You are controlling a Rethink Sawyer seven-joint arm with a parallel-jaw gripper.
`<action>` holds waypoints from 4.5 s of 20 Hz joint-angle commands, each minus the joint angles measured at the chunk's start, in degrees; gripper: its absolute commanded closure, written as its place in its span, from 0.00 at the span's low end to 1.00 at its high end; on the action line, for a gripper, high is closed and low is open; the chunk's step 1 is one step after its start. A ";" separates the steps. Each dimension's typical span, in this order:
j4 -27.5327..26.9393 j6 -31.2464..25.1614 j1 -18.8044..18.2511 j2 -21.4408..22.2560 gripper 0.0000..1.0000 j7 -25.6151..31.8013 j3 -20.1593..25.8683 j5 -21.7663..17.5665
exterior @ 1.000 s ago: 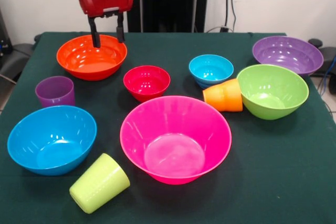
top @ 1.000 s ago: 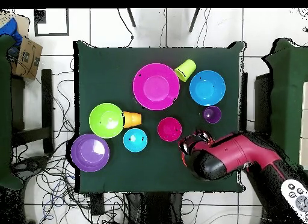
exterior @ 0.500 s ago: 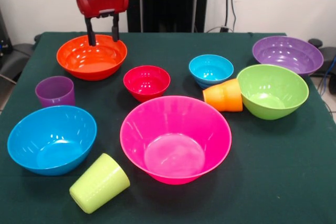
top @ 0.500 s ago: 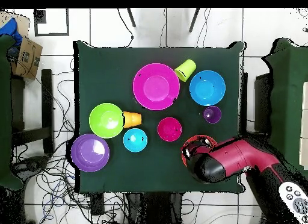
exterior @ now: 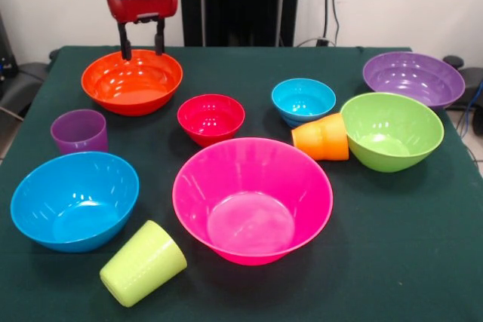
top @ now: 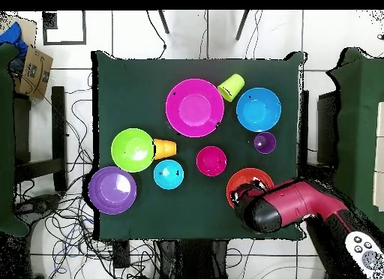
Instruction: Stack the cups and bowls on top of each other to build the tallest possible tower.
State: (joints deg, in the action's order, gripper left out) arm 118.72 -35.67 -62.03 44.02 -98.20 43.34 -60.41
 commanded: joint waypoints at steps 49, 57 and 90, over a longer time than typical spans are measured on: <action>6.45 14.07 7.78 -0.77 0.00 -7.02 -14.00 6.75; 4.61 18.23 7.69 -3.35 0.00 -7.28 -13.80 4.50; -1.77 19.63 5.53 -9.37 0.00 0.99 -12.81 3.06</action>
State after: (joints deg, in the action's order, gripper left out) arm 122.46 -13.21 -56.54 34.83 -102.09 27.62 -55.12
